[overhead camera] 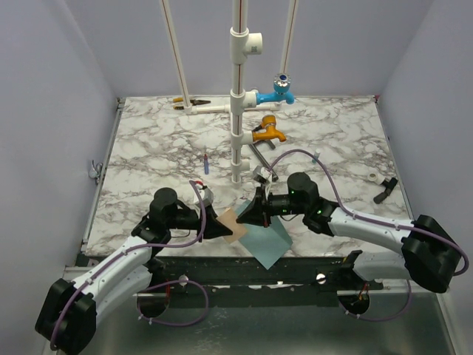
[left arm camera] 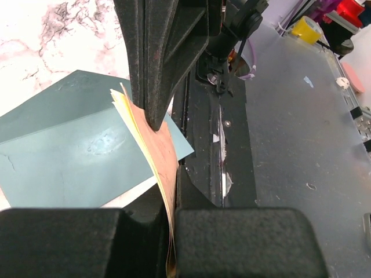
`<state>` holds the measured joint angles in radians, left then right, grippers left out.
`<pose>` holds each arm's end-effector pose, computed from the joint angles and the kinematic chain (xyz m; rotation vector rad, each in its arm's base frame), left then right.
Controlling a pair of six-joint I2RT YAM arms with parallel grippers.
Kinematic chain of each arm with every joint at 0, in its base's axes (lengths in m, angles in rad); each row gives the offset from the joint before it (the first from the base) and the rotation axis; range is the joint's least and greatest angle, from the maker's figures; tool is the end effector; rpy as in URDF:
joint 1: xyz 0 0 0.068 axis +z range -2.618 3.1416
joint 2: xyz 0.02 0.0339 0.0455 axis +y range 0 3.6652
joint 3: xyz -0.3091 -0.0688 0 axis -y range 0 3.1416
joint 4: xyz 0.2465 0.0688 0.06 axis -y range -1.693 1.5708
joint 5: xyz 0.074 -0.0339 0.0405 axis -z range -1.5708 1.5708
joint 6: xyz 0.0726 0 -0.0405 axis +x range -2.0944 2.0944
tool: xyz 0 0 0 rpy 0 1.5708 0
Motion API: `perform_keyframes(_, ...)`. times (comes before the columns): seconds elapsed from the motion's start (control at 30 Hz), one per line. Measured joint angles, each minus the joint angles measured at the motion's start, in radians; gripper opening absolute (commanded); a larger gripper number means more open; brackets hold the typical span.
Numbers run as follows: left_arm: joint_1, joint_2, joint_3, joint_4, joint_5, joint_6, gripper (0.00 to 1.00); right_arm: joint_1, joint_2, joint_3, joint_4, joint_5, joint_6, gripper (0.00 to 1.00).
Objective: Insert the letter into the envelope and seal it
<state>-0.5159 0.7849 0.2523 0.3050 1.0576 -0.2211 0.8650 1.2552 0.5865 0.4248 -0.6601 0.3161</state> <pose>0.1001 -0.1295 0.2337 1.0569 1.6055 -1.4494 0.1491 0.2436 0.2699 -1.0250 1.7252 1.3952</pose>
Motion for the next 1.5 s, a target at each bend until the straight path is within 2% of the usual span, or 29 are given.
perform_keyframes(0.03,-0.004,0.0,0.0,0.0,-0.003,0.001,0.05,0.0,-0.006,-0.005,0.004,-0.001,0.007,0.01)
perform_keyframes(0.07,-0.008,0.001,0.0,0.0,-0.006,0.002,0.24,0.0,-0.011,-0.01,0.007,-0.002,0.015,0.01)
perform_keyframes(0.13,-0.012,0.002,0.0,0.0,-0.02,0.005,0.76,0.0,-0.017,-0.011,0.001,0.002,0.029,0.01)
perform_keyframes(0.17,-0.015,0.001,0.0,0.0,-0.035,0.006,0.85,0.0,-0.02,-0.011,-0.011,0.012,0.034,0.0)
perform_keyframes(0.23,-0.016,-0.004,0.0,-0.005,-0.07,0.019,0.9,0.0,-0.027,-0.01,-0.058,0.043,0.038,0.01)
perform_keyframes(0.4,-0.016,-0.033,0.022,-0.058,-0.133,0.107,0.92,-0.006,-0.061,0.002,-0.267,0.164,0.05,0.01)
perform_keyframes(0.63,-0.02,-0.035,0.095,-0.132,-0.177,0.291,0.89,-0.05,-0.082,0.037,-0.523,0.324,0.092,0.01)
perform_keyframes(0.7,-0.048,-0.034,0.115,-0.19,-0.198,0.441,0.89,-0.065,-0.087,0.072,-0.599,0.37,0.101,0.01)
perform_keyframes(0.87,-0.198,0.023,0.139,-0.317,-0.336,0.919,0.92,-0.12,-0.089,0.173,-0.747,0.444,0.103,0.01)
perform_keyframes(1.0,-0.275,0.15,0.138,-0.379,-0.429,1.169,0.95,-0.192,-0.086,0.179,-0.831,0.461,0.098,0.0)
perform_keyframes(1.23,-0.347,0.259,0.148,-0.413,-0.485,1.326,0.77,-0.23,-0.078,0.171,-0.876,0.482,0.071,0.01)
perform_keyframes(1.5,-0.385,0.325,0.153,-0.412,-0.532,1.426,0.77,-0.23,-0.005,0.167,-0.873,0.476,0.068,0.01)
